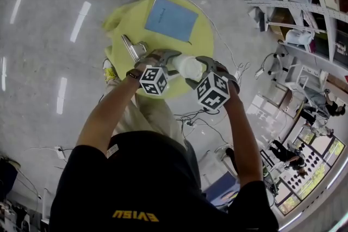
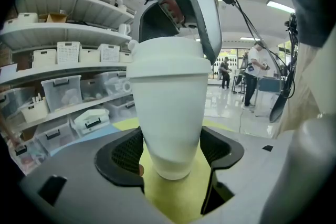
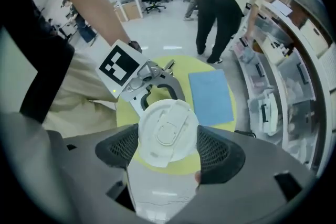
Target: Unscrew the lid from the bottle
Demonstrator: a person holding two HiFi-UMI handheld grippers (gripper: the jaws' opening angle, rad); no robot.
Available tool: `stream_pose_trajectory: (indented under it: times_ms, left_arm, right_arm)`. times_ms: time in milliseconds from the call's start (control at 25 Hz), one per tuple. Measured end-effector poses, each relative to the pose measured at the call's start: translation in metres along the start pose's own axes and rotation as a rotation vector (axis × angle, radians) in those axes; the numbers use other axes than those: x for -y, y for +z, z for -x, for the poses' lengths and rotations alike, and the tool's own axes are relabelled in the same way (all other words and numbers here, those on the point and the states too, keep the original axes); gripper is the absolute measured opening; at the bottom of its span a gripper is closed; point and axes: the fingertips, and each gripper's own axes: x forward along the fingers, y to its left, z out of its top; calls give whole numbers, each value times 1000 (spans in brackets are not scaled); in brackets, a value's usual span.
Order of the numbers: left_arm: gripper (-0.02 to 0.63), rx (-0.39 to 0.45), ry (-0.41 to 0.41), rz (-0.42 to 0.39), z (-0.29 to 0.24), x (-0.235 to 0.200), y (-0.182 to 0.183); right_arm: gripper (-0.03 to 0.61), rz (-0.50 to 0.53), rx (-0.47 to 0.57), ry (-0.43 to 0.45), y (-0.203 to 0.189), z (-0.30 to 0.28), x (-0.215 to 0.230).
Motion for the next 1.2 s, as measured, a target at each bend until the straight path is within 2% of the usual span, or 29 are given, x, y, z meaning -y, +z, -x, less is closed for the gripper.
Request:
stream_pose_trajectory:
  times_ms: [160, 280, 400, 640, 760, 840, 880, 1000, 1080, 1120, 1200]
  left_arm:
    - [353, -1, 2, 2, 0, -1, -2]
    - [351, -3, 0, 0, 0, -1, -3]
    - [350, -8, 1, 0, 0, 1, -4]
    - [348, -16, -4, 0, 0, 2, -3]
    - [346, -24, -4, 5, -1, 1, -5]
    - [345, -26, -7, 6, -1, 1, -5]
    - [345, -26, -9, 6, -1, 2, -5]
    - [344, -22, -6, 10, -1, 1, -6]
    - [342, -24, -5, 13, 0, 1, -8]
    - [342, -25, -6, 14, 0, 1, -8]
    - [341, -25, -10, 14, 0, 1, -7]
  right_arm:
    - [347, 150, -48, 26, 0, -3, -2]
    - [347, 209, -65, 35, 0, -4, -2]
    - [348, 201, -75, 28, -1, -4, -4]
    - [356, 122, -100, -21, 1, -5, -6]
    - [370, -10, -21, -39, 6, -1, -2]
    - [381, -161, 15, -66, 5, 9, 5]
    - [385, -270, 27, -85, 3, 14, 9]
    - [410, -681, 106, -122, 2, 21, 18]
    - [422, -869, 155, -130, 3, 17, 17]
    - [423, -921, 157, -146, 1, 13, 17]
    - [412, -957, 135, -195, -5, 6, 16]
